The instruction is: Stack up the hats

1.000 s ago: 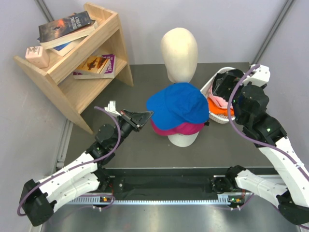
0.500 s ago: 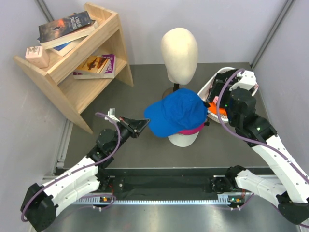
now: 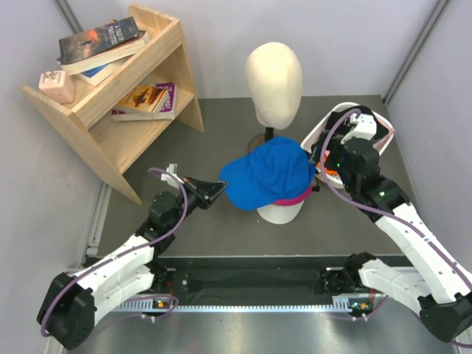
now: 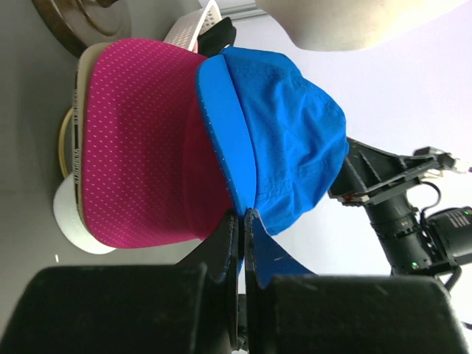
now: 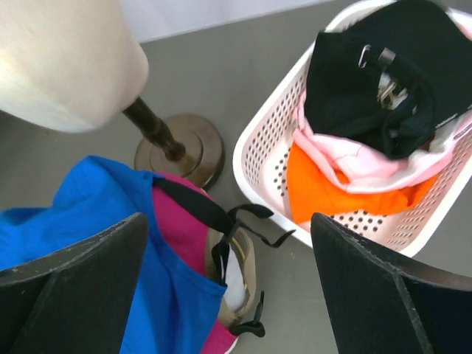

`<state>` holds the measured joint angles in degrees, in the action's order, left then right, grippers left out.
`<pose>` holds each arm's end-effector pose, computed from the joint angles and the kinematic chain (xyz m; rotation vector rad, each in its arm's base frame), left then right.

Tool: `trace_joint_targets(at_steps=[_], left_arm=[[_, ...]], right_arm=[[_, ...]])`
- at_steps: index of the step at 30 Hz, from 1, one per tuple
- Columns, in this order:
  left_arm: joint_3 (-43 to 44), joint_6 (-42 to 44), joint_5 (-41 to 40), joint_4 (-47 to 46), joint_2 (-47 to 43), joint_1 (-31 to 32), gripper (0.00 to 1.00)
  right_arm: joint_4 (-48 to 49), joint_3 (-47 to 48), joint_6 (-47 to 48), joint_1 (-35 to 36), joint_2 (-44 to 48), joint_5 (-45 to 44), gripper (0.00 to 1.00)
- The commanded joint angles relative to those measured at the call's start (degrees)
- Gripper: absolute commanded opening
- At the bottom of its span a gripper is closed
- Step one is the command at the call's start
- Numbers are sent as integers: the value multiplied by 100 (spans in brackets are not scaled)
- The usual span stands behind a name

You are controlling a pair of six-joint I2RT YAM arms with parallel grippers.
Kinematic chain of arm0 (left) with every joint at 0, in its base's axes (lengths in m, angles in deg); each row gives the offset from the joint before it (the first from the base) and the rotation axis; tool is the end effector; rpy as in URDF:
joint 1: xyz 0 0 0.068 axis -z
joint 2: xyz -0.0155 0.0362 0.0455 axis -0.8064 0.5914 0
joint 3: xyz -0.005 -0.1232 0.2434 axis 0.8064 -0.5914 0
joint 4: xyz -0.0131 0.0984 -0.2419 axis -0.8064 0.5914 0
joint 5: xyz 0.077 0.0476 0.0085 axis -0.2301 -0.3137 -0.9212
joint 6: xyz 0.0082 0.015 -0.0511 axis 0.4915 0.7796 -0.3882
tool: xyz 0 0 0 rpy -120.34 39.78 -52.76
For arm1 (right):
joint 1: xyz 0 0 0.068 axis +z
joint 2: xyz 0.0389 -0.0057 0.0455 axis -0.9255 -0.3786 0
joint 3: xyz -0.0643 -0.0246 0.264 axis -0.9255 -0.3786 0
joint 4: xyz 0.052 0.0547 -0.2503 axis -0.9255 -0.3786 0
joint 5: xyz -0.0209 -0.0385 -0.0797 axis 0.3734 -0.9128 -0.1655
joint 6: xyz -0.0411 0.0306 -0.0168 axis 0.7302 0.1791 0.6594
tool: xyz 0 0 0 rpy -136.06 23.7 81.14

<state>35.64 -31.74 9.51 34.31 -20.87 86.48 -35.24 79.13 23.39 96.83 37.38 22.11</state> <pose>0.1564 -0.1050 0.2294 -0.6395 1.7165 -1.5509 0.1797 0.0821 0.3732 0.1860 1.8512 0.1866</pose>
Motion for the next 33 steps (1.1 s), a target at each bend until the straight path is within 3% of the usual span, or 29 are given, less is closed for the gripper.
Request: trace_joint_targets(at_steps=[1, 11, 22, 25, 28, 29, 33], left_arm=[[-72, 383, 193, -263, 219, -258, 0], [51, 752, 369, 18, 254, -566, 0], [148, 910, 386, 141, 289, -584, 0], [200, 989, 343, 203, 289, -584, 0], [209, 1077, 316, 220, 298, -584, 0], [209, 1121, 307, 212, 307, -584, 0], [157, 1253, 263, 159, 368, -584, 0]], right_arm=[[498, -402, -164, -420, 26, 921, 88], [1078, -1247, -331, -1360, 150, 2188, 77], [1395, -1484, -208, -1484, -149, 2866, 69], [1210, -1484, -86, -1484, -167, 2787, 59], [1131, -1511, 2, -1484, -115, 2734, 38], [1087, -1519, 12, -1484, -88, 2708, 25], [999, -1546, 99, -1484, -79, 2628, 6]])
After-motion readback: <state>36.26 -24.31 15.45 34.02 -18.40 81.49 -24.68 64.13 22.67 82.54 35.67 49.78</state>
